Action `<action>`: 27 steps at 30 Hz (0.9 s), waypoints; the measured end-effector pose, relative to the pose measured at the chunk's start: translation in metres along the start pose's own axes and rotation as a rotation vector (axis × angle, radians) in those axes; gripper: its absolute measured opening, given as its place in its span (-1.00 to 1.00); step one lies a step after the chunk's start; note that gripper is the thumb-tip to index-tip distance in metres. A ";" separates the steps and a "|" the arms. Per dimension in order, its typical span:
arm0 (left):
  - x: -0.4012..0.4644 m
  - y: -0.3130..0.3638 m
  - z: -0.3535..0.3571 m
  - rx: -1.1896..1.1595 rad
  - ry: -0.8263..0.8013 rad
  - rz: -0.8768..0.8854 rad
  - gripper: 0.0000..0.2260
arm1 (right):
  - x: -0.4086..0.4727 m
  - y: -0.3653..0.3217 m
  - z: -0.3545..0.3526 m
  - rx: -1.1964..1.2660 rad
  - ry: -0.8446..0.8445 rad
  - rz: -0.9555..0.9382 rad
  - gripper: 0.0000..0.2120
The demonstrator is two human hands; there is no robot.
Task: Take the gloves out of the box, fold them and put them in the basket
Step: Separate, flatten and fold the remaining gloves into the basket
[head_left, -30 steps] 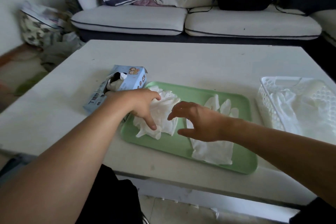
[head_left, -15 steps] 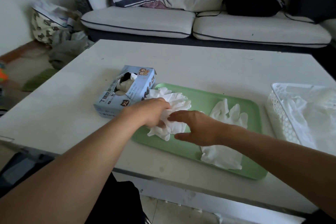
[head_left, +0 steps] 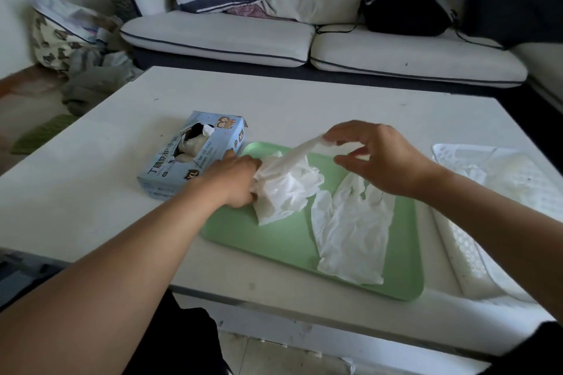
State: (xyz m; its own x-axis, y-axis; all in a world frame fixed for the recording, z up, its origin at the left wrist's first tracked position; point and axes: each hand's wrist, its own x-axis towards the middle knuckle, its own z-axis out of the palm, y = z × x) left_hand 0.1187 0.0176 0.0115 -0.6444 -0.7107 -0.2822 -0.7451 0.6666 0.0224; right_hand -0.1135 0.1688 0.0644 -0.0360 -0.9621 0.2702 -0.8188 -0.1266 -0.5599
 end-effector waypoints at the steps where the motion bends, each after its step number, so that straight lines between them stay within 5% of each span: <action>1: 0.000 -0.001 0.001 0.023 -0.012 -0.006 -0.70 | -0.002 -0.001 -0.005 0.069 0.017 0.027 -0.65; 6: 0.001 0.004 -0.007 0.024 -0.070 -0.050 -0.58 | -0.011 -0.006 -0.023 0.526 0.002 0.149 -0.63; 10: -0.012 0.028 -0.040 -0.460 -0.039 0.017 -0.20 | -0.012 -0.012 -0.022 0.772 -0.118 0.209 -0.67; 12: -0.017 0.045 -0.039 -0.628 -0.114 0.115 -0.19 | -0.010 -0.015 -0.015 0.856 -0.098 0.241 -0.67; 15: -0.009 0.066 -0.005 -0.553 -0.063 0.258 -0.34 | -0.007 -0.020 -0.014 1.081 0.032 0.324 -0.66; 20: 0.010 0.092 0.034 -0.346 0.117 0.133 0.06 | -0.005 -0.014 -0.033 1.344 0.245 0.393 -0.89; 22: 0.014 0.100 0.038 -0.277 0.061 0.117 -0.06 | -0.006 -0.009 -0.034 1.340 0.286 0.457 -0.84; 24: 0.019 0.103 0.035 -0.245 0.056 0.153 -0.39 | -0.008 -0.004 -0.034 1.272 0.318 0.512 -0.85; 27: 0.026 0.094 0.016 -0.284 0.142 0.120 -0.66 | -0.011 0.003 -0.038 0.956 0.288 0.518 -0.85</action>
State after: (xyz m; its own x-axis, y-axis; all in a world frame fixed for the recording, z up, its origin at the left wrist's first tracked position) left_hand 0.0345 0.0655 -0.0089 -0.7330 -0.6687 -0.1249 -0.6677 0.6723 0.3197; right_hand -0.1374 0.1883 0.0900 -0.4769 -0.8764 -0.0673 0.1047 0.0193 -0.9943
